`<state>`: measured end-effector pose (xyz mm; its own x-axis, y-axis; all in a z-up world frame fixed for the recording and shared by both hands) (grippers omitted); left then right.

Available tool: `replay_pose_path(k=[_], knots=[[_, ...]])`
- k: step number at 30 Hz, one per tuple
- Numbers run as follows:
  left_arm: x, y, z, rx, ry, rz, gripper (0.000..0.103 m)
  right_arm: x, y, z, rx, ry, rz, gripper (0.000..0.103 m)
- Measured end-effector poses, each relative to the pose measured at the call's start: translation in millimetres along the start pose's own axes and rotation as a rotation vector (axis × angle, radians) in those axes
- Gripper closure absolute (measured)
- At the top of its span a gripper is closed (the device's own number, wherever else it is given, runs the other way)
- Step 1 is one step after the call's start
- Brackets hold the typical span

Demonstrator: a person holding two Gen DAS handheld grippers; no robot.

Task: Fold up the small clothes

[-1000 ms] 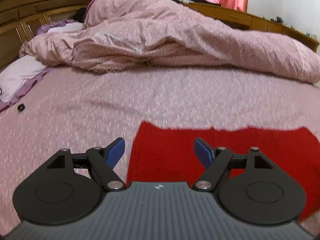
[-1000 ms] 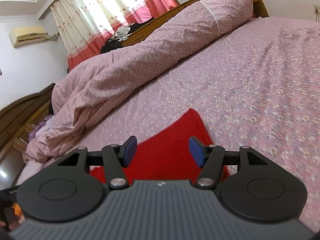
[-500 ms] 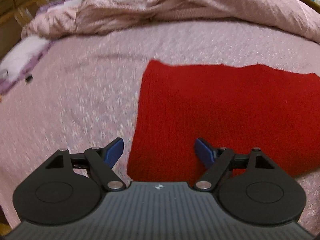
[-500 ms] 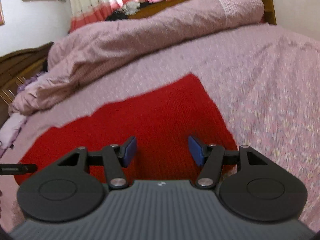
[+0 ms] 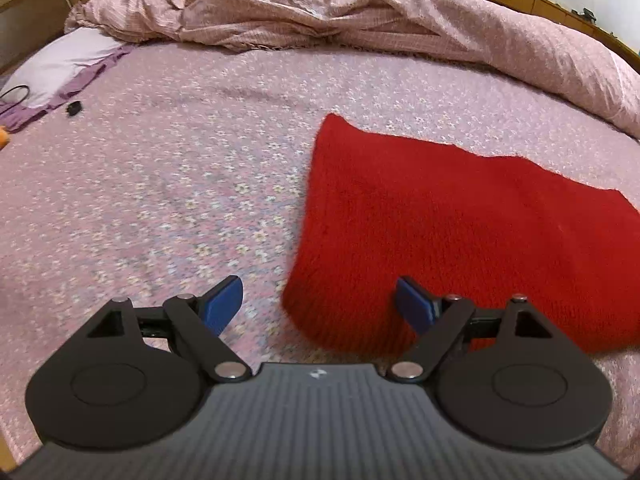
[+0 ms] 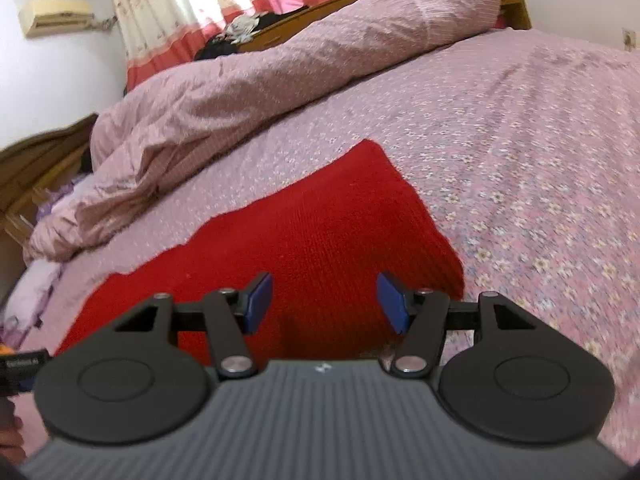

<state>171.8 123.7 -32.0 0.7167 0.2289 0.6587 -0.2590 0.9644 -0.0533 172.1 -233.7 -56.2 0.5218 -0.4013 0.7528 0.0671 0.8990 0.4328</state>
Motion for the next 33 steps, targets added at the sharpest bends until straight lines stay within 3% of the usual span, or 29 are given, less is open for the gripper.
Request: replay_pose_path(k=[2, 6, 11, 19, 26, 33], knots=[[-3.7, 3.0, 6.4, 0.005, 0.004, 0.001, 0.016, -2.2, -3.4, 7.8, -0.003, -0.010, -0.040, 0.041], [-11.5, 6.8, 13.9, 0.015, -0.007, -0.010, 0.016, -9.7, -18.3, 20.6, -0.022, -0.034, -0.186, 0.028], [-14.9, 5.4, 13.8, 0.037, -0.026, -0.046, 0.016, -16.3, -24.7, 17.0, -0.031, -0.037, -0.274, 0.028], [-13.0, 6.0, 2.2, 0.022, -0.012, -0.024, 0.014, -26.6, -24.9, -14.7, -0.049, 0.001, -0.395, 0.029], [-11.1, 6.2, -2.5, 0.029, 0.001, -0.004, 0.013, -18.0, -28.0, -34.2, -0.039, -0.072, -0.446, 0.028], [-10.2, 7.3, -4.5, 0.032, 0.006, -0.007, 0.012, -20.1, -22.8, -41.2, -0.024, -0.106, -0.358, 0.027]])
Point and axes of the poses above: each gripper's, at about its wrist camera, not at the fingertips, and z roughly against the way its jaws point, y to its left, x to its top, the point moved 5 cm from there along -z, roughly the way its jaws point
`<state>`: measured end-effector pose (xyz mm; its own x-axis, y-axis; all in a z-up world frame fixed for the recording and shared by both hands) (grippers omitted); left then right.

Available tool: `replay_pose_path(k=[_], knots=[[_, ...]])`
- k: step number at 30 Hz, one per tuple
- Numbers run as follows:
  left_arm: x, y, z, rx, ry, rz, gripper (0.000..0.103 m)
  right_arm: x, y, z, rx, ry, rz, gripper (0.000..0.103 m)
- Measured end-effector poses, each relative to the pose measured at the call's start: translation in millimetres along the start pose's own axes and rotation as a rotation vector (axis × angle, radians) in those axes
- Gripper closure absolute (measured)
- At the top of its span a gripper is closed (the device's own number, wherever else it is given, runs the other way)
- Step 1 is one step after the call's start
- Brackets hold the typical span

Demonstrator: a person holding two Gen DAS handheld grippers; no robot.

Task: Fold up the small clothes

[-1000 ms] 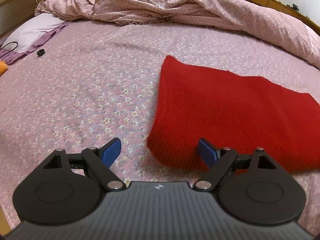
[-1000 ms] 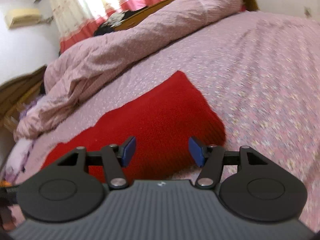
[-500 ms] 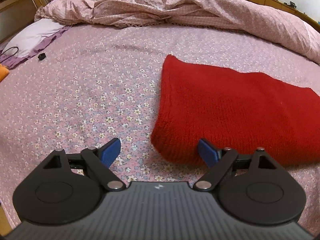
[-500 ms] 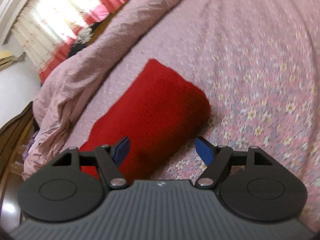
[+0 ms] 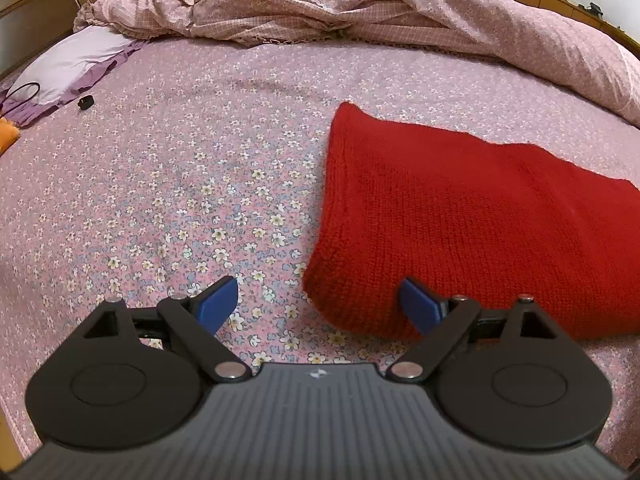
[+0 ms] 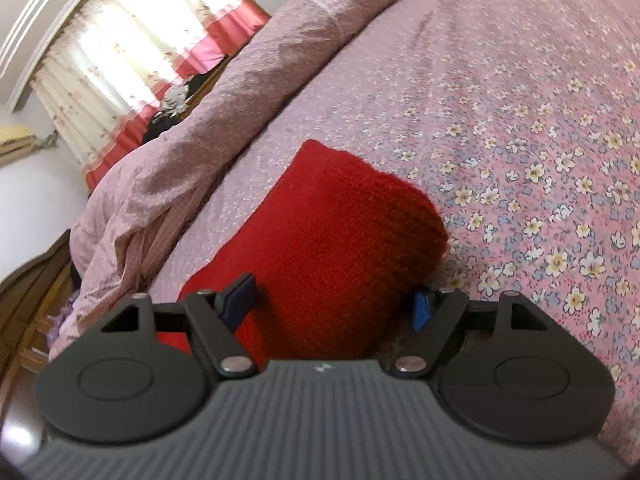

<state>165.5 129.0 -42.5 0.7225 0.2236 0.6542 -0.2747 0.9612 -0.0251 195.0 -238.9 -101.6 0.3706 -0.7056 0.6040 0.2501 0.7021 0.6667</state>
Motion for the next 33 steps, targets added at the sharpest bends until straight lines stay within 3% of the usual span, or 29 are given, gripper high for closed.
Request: replay_pose_path(k=[9, 18, 20, 33], knots=[[0.7, -0.1, -3.5, 0.007, 0.007, -0.001, 0.011, 9.5, -8.2, -1.5, 0.041, 0.036, -0.112, 0.027], [1.4, 0.4, -4.8, 0.006, 0.016, -0.002, 0.010, 11.4, -20.6, -7.4, 0.046, 0.030, -0.171, 0.062], [1.4, 0.4, -4.9, 0.006, 0.017, -0.003, 0.010, 11.7, -24.9, -7.2, 0.058, 0.032, -0.191, 0.064], [2.1, 0.0, -5.0, 0.009, 0.020, -0.006, 0.009, 9.5, -22.9, -5.4, 0.068, 0.018, -0.188, 0.057]])
Point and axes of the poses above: each gripper's, at about its wrist camera, not at the fingertips, and z roughly against the way its jaws point, y to its left, x to its top, the point moved 5 cm from there along -z, roughly the way its jaws point
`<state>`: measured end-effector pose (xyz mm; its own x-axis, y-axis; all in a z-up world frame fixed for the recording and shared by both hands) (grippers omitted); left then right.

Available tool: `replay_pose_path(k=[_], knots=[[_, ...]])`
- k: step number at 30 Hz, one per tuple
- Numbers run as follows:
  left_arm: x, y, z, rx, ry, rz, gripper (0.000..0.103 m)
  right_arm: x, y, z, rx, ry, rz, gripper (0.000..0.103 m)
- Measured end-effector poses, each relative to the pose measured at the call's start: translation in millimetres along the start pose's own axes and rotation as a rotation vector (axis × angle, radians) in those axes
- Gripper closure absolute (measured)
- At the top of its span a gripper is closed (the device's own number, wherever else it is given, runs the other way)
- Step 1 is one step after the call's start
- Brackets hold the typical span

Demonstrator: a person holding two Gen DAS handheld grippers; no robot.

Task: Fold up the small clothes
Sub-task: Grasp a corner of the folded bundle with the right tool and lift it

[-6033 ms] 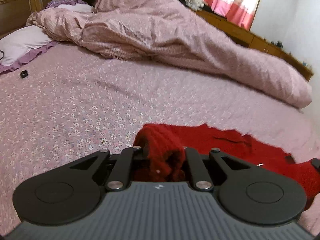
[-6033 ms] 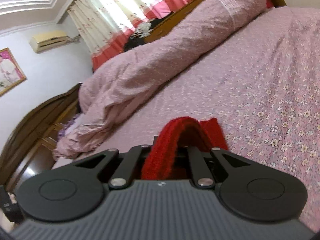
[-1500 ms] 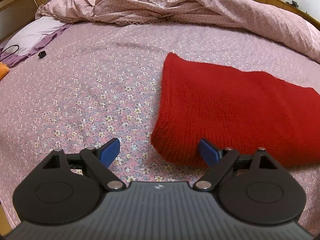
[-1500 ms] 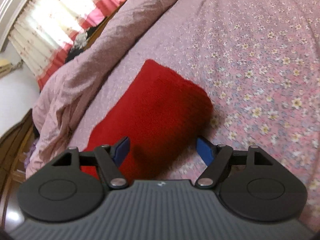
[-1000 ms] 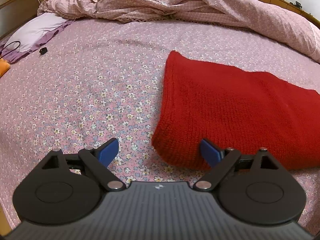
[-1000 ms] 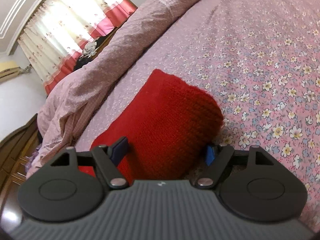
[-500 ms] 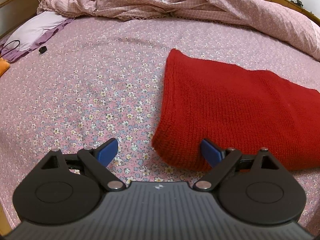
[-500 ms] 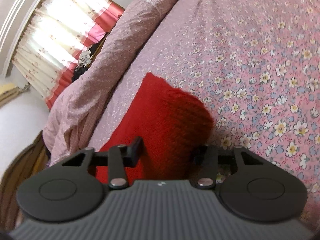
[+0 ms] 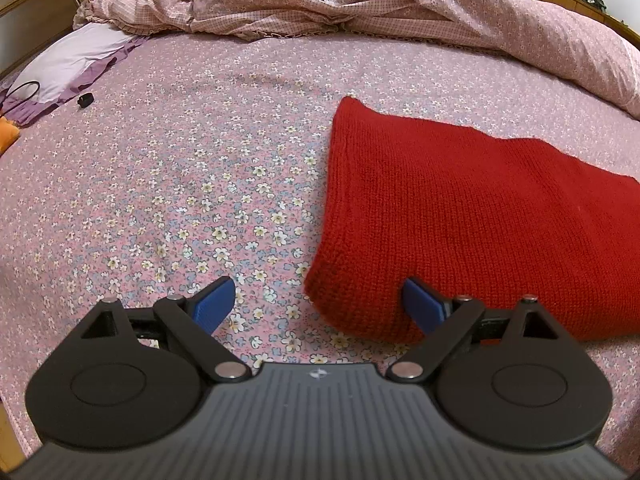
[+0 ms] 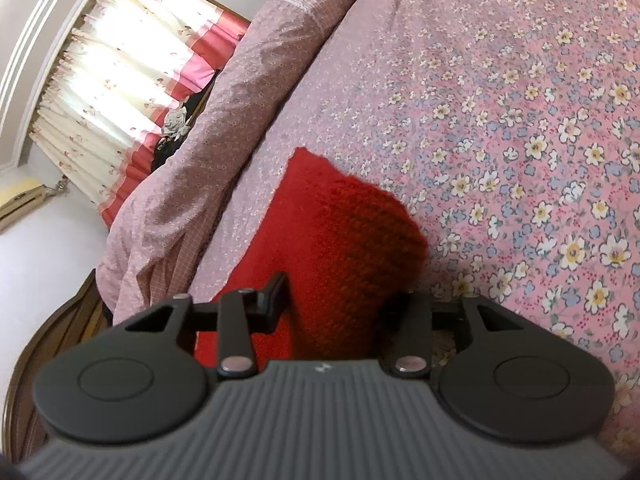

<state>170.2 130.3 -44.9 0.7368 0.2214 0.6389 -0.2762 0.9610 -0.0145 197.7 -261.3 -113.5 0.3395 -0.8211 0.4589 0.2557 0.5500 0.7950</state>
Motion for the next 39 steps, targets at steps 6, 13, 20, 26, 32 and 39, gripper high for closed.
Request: replay_pose_path(k=[6, 13, 20, 26, 32, 39], knots=[[0.1, 0.6, 0.5, 0.002, 0.001, -0.002, 0.009, 0.8, 6.0, -4.4, -0.006, 0.007, 0.047, 0.056], [0.5, 0.9, 0.9, 0.002, 0.003, -0.005, 0.009, 6.3, 15.4, -5.4, -0.005, 0.018, 0.081, 0.067], [2.4, 3.9, 5.8, 0.008, 0.000, -0.009, 0.009, 11.5, 39.0, 2.9, 0.015, 0.001, 0.187, 0.071], [7.9, 10.9, 14.1, 0.024, -0.015, -0.004, 0.009, 17.1, 67.3, 7.9, 0.057, -0.011, 0.289, 0.072], [10.0, 20.4, 18.2, 0.038, -0.014, 0.009, 0.009, 17.1, 98.5, 13.2, 0.112, -0.030, 0.408, 0.072], [10.5, 29.6, 20.7, 0.037, -0.006, 0.023, 0.009, 12.6, 131.8, 15.8, 0.175, -0.033, 0.501, 0.072]])
Point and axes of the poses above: each gripper's, at about its wrist camera, not at the fingertips, and z roughly against the way its jaws point, y to its left, x to its top, the point moved 5 cm from there along -z, roughly the way its jaws point
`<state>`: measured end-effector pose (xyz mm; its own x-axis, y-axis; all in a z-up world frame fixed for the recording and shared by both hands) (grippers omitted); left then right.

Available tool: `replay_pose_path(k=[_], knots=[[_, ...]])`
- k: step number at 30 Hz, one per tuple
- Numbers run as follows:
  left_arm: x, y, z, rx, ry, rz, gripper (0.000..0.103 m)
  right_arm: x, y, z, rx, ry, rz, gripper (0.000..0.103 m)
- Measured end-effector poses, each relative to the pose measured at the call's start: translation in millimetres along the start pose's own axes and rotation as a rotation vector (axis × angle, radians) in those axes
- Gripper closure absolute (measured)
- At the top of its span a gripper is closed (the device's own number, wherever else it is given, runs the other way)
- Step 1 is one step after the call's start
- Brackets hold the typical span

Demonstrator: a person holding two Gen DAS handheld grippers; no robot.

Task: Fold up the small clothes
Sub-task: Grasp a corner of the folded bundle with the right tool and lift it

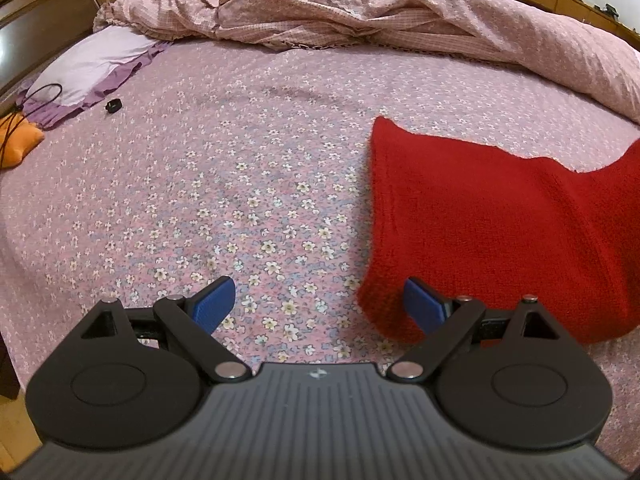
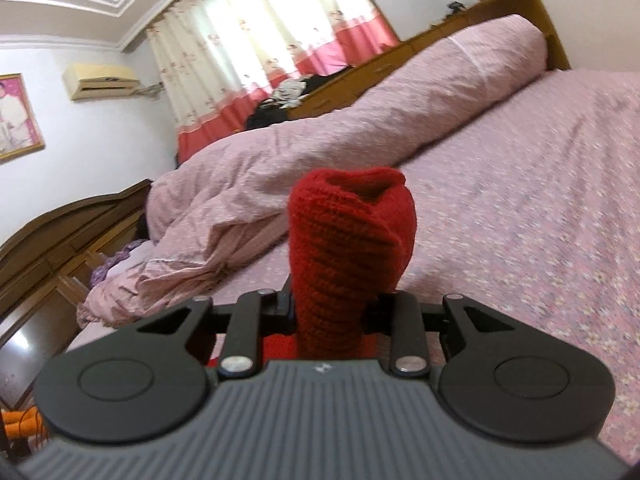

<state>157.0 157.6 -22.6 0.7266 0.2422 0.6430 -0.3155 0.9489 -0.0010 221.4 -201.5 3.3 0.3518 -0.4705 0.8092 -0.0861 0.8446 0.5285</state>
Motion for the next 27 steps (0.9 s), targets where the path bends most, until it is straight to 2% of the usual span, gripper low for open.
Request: replay_pose_path(k=[16, 27], knots=[[4.3, 20.6, -0.4, -0.033, 0.009, 0.039, 0.009, -7.9, 63.8, -17.3, 0.056, 0.041, 0.145, 0.073], [9.3, 31.3, -1.6, -0.034, -0.001, 0.051, 0.009, -48.6, 114.4, -42.9, 0.118, 0.149, 0.290, 0.073]])
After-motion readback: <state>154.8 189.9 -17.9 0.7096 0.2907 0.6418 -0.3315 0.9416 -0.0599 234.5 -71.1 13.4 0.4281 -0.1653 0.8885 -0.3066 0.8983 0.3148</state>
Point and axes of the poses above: each gripper's, at about its wrist camera, not at the fingertips, and z roughly against the way its jaws point, y to its left, x to its top, the point moved 5 cm from there along -z, roughly the way its jaws point
